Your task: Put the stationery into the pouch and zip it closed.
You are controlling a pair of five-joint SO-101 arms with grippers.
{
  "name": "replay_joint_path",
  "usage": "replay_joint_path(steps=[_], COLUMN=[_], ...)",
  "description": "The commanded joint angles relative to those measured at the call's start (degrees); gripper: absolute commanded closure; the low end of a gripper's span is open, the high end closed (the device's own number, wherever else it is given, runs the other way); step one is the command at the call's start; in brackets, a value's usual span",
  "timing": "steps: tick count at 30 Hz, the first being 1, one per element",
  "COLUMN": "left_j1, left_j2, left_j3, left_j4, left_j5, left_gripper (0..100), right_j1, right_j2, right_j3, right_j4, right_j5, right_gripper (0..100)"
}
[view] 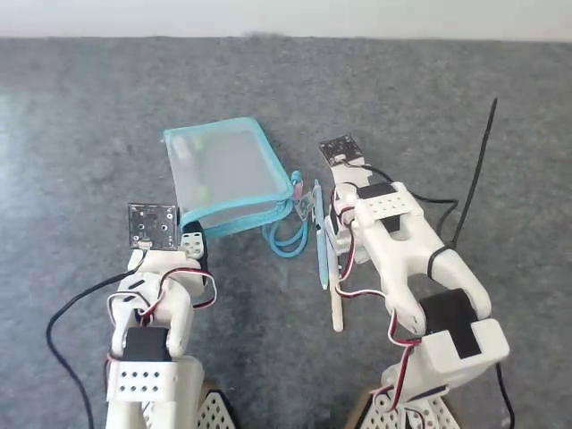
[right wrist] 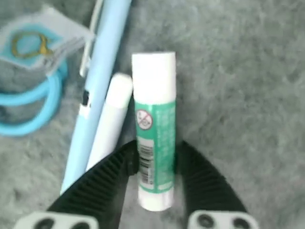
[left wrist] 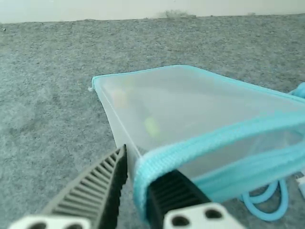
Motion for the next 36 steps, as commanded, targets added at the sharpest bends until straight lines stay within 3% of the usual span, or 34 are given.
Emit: replay_joint_path(steps=[1,7,16,23,27,33,36], left_j1=[0.5,0.4,0.4,0.4,0.5,0.5,0.6], left_j2=[-0.4,-0.4,-0.4,-0.5,-0.6,-0.4,-0.4], left_j3=[-1.4,-1.4,-1.4,-1.4,-1.4,-1.4,-1.4], left_j4=[-0.3,-0.3,-0.3,-0.3,-0.3,-0.5,-0.5], left_j5=[-0.5,-0.5,-0.5,-0.5,-0.5,-0.2,-0.2], left_gripper=[99,99,99,99,99,99,99], right_j1=[0.5,0.6,0.6,0.7,0.7,3.0,0.2], right_j2=[-1.2,-0.7,-0.6,2.1,1.1,-13.6,-24.7], right_j3=[-0.6,-3.9,-3.9,-4.1,-4.7,-9.1,-11.8], right_j4=[5.1,13.1,14.5,12.8,14.0,27.4,35.6], right_j5=[0.6,0.6,2.2,2.6,2.7,6.9,9.9], right_gripper=[93.1,77.1,76.9,95.2,99.1,99.1,99.1])
